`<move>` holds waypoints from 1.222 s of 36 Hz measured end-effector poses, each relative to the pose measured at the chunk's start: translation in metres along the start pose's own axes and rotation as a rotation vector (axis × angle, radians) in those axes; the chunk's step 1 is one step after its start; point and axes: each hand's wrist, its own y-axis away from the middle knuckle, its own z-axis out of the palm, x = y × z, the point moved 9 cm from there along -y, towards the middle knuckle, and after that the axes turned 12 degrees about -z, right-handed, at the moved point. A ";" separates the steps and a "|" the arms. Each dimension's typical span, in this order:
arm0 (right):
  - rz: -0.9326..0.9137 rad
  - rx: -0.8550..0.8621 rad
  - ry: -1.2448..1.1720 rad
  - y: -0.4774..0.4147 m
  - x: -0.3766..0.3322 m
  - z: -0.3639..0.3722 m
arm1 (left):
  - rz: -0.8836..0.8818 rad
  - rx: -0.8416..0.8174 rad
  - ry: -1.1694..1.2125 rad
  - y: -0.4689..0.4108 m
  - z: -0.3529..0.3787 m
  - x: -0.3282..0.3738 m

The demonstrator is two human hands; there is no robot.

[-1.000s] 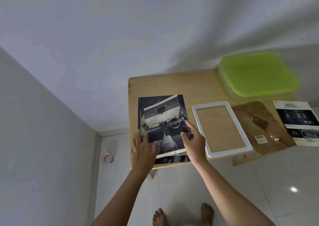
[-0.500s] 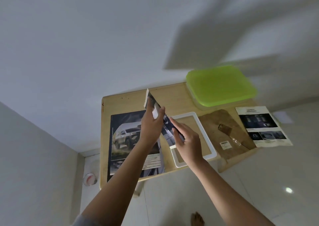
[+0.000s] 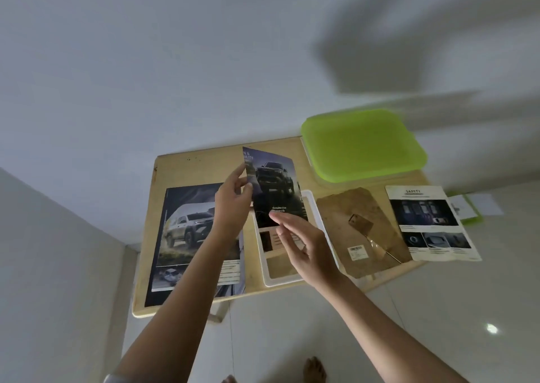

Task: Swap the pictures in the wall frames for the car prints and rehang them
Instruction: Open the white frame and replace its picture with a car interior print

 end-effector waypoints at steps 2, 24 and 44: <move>0.044 0.021 0.044 0.006 0.017 -0.007 | -0.013 -0.021 0.005 0.002 0.000 -0.007; 0.722 -0.193 0.063 0.065 0.157 -0.029 | -0.263 0.022 0.025 0.009 0.028 -0.119; 0.358 -0.423 0.406 0.063 0.135 -0.017 | -0.178 0.201 -0.562 -0.006 0.038 -0.135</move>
